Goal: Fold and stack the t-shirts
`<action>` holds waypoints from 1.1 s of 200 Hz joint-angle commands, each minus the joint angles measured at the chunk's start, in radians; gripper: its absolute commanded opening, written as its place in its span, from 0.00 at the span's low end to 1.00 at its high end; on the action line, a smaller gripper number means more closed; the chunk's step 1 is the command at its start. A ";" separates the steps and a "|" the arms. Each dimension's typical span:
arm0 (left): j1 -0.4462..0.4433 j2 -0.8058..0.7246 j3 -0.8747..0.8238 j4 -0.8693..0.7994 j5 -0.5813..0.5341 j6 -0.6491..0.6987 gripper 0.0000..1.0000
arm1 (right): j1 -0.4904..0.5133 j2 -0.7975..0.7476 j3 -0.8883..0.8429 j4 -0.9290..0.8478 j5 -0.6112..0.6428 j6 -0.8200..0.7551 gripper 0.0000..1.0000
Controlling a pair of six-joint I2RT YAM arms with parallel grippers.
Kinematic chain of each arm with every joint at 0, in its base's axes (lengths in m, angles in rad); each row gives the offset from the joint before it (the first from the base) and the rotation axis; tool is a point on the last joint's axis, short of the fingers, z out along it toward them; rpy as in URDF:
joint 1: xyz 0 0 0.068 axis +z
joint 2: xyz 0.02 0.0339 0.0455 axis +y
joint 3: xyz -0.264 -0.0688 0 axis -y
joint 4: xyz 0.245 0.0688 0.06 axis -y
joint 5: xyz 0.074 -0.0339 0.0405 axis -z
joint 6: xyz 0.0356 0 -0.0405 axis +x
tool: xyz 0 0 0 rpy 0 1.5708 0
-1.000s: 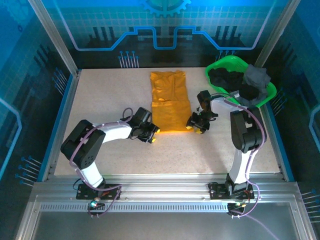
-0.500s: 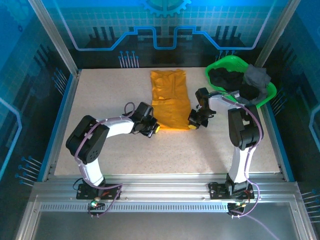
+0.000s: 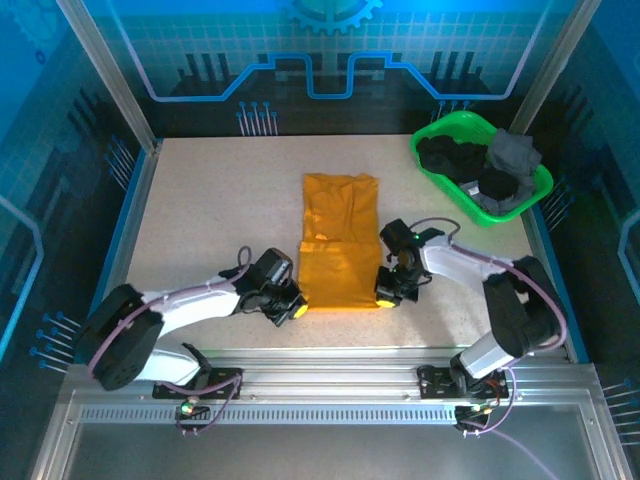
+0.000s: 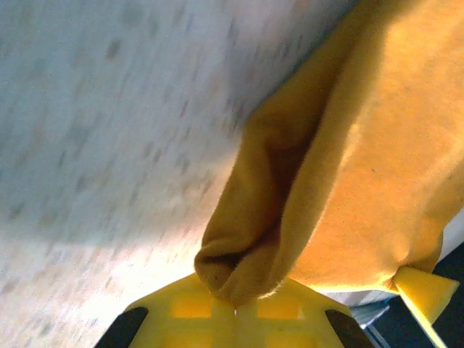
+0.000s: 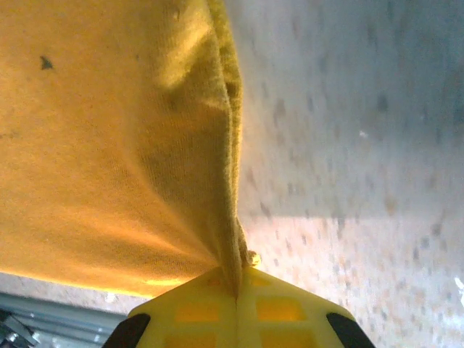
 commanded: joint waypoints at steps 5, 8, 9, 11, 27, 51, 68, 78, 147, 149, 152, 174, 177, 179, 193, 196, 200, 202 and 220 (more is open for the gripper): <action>-0.041 -0.138 -0.006 -0.132 -0.005 0.011 0.00 | 0.040 -0.144 -0.035 -0.117 0.007 0.077 0.00; -0.043 -0.152 -0.004 -0.132 -0.010 0.014 0.00 | 0.043 -0.157 -0.030 -0.129 0.009 0.077 0.00; -0.045 -0.158 -0.003 -0.133 -0.011 0.014 0.00 | 0.043 -0.161 -0.029 -0.134 0.010 0.077 0.00; -0.045 -0.169 -0.001 -0.134 -0.016 0.015 0.00 | 0.044 -0.169 -0.022 -0.143 0.012 0.078 0.00; -0.047 -0.241 0.035 -0.156 -0.059 0.021 0.00 | 0.043 -0.217 0.026 -0.211 0.019 0.072 0.00; -0.045 -0.290 0.129 -0.213 -0.135 0.040 0.00 | 0.022 -0.240 0.170 -0.291 0.046 0.060 0.00; -0.026 -0.289 0.185 -0.203 -0.171 0.041 0.00 | -0.010 -0.211 0.272 -0.323 0.057 0.040 0.00; -0.003 -0.274 0.222 -0.192 -0.179 0.045 0.00 | -0.034 -0.181 0.335 -0.335 0.057 0.025 0.00; 0.202 0.049 0.521 -0.085 -0.127 0.203 0.00 | -0.163 0.139 0.717 -0.310 0.041 -0.058 0.00; 0.208 0.057 0.524 -0.083 -0.126 0.207 0.00 | -0.165 0.148 0.726 -0.307 0.039 -0.058 0.00; 0.214 0.071 0.533 -0.082 -0.126 0.213 0.00 | -0.171 0.165 0.742 -0.302 0.036 -0.059 0.00; 0.258 0.167 0.604 -0.074 -0.107 0.242 0.00 | -0.201 0.283 0.865 -0.301 0.034 -0.071 0.00; 0.262 0.178 0.611 -0.071 -0.105 0.246 0.00 | -0.206 0.298 0.880 -0.302 0.034 -0.072 0.00; 0.264 0.183 0.616 -0.067 -0.104 0.249 0.00 | -0.210 0.309 0.890 -0.301 0.031 -0.072 0.00; 0.288 0.238 0.652 -0.054 -0.097 0.261 0.00 | -0.228 0.374 0.961 -0.299 0.022 -0.074 0.00; 0.293 0.251 0.658 -0.048 -0.094 0.262 0.00 | -0.231 0.392 0.977 -0.301 0.021 -0.074 0.00; 0.300 0.268 0.670 -0.037 -0.089 0.264 0.00 | -0.238 0.414 0.999 -0.307 0.019 -0.074 0.00; 0.304 0.277 0.674 -0.032 -0.085 0.267 0.00 | -0.239 0.426 1.010 -0.308 0.017 -0.074 0.00; 0.334 0.387 0.757 -0.015 -0.057 0.284 0.00 | -0.266 0.531 1.109 -0.323 0.008 -0.070 0.00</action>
